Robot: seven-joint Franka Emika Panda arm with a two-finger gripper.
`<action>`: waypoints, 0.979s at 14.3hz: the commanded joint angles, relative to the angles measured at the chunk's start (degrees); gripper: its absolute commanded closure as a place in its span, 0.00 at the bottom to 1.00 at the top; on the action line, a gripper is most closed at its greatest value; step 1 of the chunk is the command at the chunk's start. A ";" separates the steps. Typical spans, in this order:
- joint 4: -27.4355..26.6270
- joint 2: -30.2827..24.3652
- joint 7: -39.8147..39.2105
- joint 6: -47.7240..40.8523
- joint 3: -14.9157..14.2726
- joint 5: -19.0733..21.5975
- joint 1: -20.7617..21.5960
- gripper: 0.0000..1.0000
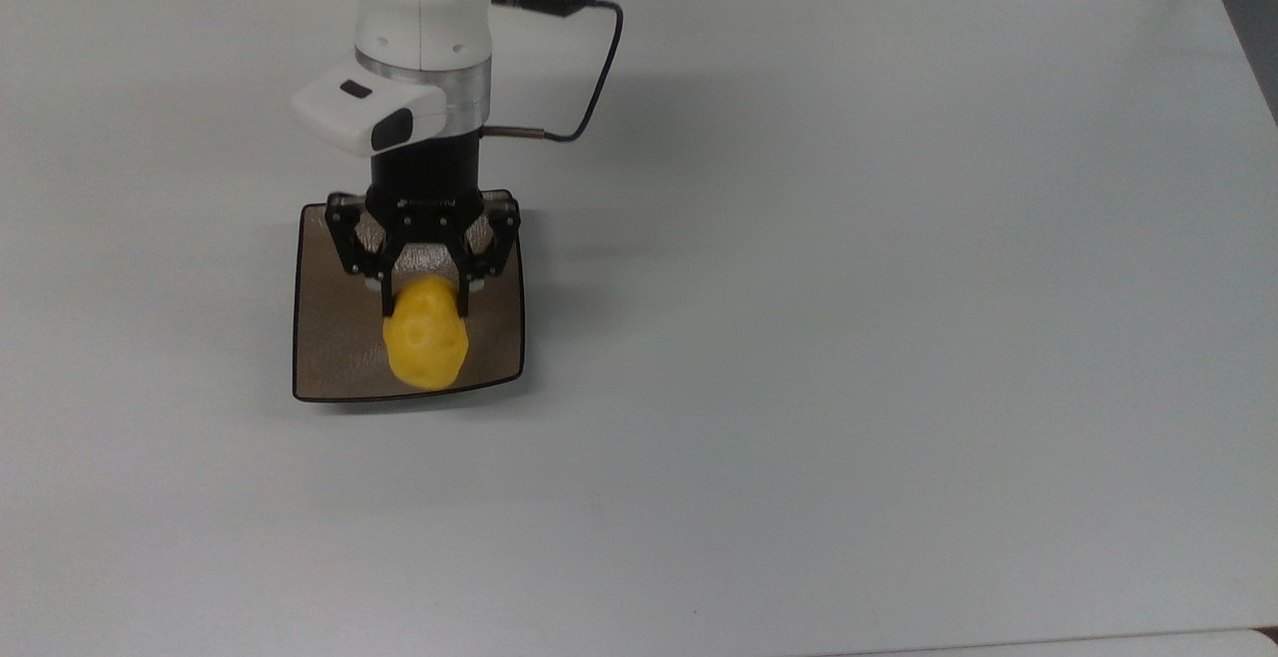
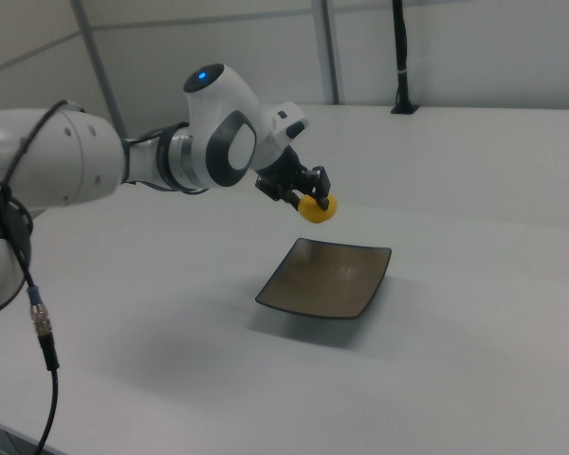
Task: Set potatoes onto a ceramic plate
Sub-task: 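Lift the potato and carry it over the brown square plate, then lower the potato onto the plate and open the gripper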
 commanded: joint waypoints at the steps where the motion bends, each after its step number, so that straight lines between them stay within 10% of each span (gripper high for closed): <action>1: -4.41 -3.95 -0.28 -6.30 0.56 2.63 -0.62 0.49; 4: -4.86 -3.43 -0.63 -6.40 0.56 2.63 -1.05 0.00; 14: -4.77 -10.09 -0.81 -32.12 1.09 7.10 0.34 0.00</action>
